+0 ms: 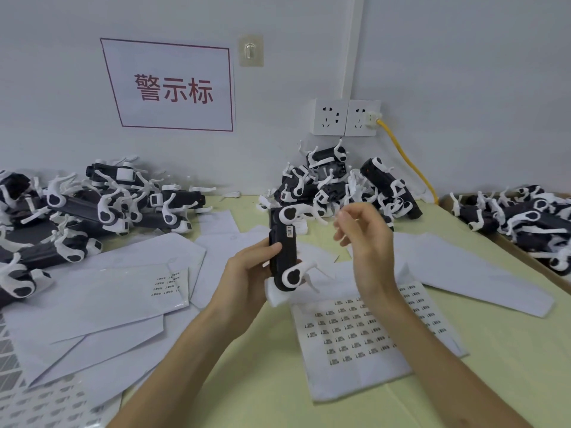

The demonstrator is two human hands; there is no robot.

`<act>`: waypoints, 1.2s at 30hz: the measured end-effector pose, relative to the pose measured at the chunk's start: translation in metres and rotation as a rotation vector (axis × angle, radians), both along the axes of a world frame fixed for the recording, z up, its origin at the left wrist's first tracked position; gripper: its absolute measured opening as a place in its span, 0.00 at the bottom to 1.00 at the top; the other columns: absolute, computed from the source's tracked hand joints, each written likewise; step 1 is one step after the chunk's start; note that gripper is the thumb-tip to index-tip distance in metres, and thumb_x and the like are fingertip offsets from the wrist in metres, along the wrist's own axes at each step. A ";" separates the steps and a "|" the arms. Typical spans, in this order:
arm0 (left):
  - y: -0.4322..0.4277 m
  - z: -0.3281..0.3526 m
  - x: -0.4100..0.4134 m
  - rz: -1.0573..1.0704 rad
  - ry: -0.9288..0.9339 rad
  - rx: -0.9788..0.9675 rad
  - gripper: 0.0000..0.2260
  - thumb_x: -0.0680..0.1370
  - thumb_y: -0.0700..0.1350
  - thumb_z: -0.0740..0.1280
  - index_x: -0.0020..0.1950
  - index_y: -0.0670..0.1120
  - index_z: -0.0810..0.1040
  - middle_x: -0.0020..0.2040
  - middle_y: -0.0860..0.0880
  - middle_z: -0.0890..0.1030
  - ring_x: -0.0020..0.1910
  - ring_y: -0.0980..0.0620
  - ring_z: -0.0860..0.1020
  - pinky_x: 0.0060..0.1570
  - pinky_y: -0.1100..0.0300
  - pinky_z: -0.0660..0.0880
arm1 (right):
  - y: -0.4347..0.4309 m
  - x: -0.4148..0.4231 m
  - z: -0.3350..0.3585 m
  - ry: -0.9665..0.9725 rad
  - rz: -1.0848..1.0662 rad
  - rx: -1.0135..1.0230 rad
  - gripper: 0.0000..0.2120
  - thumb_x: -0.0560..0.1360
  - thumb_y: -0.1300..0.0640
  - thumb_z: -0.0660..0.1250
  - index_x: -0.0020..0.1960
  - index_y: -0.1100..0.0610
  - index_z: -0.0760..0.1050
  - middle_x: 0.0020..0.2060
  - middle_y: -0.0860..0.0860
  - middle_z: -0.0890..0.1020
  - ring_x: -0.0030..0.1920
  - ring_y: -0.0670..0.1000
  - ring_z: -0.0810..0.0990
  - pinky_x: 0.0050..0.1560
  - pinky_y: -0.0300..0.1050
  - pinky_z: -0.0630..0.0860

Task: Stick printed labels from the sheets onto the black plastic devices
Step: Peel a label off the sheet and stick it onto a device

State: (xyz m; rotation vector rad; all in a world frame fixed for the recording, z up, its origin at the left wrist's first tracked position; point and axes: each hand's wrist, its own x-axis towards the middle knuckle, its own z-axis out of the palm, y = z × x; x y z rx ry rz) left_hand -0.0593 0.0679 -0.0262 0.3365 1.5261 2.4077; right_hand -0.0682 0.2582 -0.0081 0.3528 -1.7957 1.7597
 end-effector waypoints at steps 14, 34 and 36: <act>0.012 0.003 0.007 0.196 0.193 -0.201 0.20 0.75 0.53 0.71 0.59 0.39 0.80 0.51 0.41 0.85 0.47 0.44 0.85 0.47 0.57 0.81 | -0.010 0.004 -0.003 0.178 -0.068 0.354 0.18 0.80 0.49 0.62 0.37 0.60 0.74 0.31 0.48 0.77 0.36 0.52 0.77 0.39 0.52 0.75; 0.012 0.006 0.009 0.086 0.116 -0.202 0.20 0.77 0.53 0.70 0.58 0.37 0.80 0.49 0.42 0.84 0.43 0.47 0.82 0.43 0.54 0.80 | -0.010 0.004 -0.006 0.155 -0.101 0.338 0.19 0.79 0.47 0.64 0.35 0.60 0.73 0.27 0.55 0.75 0.31 0.57 0.74 0.35 0.58 0.72; 0.010 0.007 0.008 0.067 0.096 -0.185 0.20 0.75 0.51 0.71 0.58 0.36 0.79 0.49 0.41 0.84 0.43 0.47 0.82 0.42 0.56 0.80 | -0.009 0.003 -0.006 0.145 -0.103 0.329 0.20 0.79 0.47 0.63 0.35 0.60 0.73 0.27 0.55 0.75 0.31 0.58 0.74 0.35 0.59 0.72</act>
